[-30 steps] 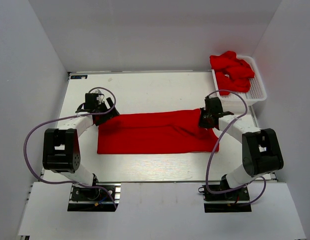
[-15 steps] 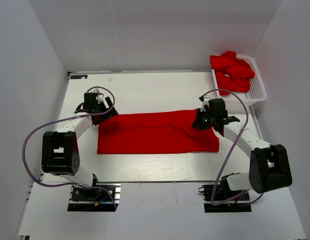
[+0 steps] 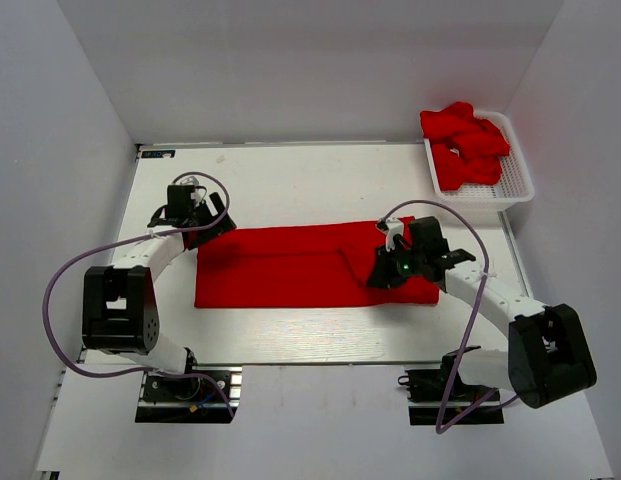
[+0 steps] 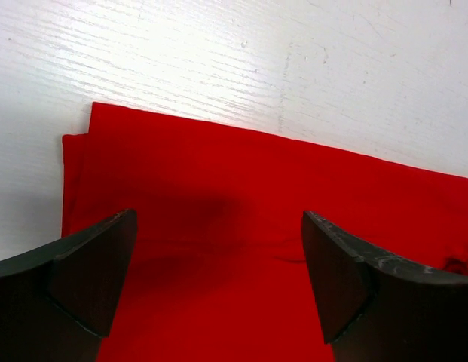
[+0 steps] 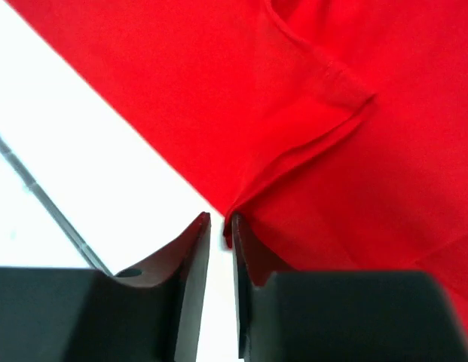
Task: Fold and stack the t-shirts
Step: Fold the other side of the tshirt into a rectangle
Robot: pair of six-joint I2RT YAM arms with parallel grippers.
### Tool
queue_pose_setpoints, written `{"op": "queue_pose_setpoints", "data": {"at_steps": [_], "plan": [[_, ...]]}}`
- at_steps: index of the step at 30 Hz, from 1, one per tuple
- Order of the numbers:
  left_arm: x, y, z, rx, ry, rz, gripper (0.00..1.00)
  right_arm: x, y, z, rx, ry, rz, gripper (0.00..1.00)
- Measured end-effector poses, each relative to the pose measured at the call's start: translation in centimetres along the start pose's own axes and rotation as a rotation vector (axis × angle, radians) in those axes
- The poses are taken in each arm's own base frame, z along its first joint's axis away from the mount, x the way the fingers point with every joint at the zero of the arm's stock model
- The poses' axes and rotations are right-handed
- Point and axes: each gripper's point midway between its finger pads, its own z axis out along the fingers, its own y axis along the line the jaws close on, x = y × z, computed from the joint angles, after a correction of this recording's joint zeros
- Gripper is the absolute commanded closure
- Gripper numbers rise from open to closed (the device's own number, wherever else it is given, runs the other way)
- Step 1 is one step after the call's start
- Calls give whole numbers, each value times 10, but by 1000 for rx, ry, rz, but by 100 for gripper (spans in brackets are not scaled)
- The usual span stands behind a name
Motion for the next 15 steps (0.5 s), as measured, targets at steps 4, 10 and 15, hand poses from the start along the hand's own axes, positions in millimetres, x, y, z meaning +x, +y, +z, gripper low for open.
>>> {"op": "queue_pose_setpoints", "data": {"at_steps": [4,10,15], "plan": [[-1,2,-3,-10,-10,1,0,12,16,3,-72,37,-24,52],[1,5,-5,-28,-6,6,0,23,29,-1,-115,79,-56,10],[0,6,-5,-31,-7,7,0,8,16,-1,-11,19,-32,10]]}}
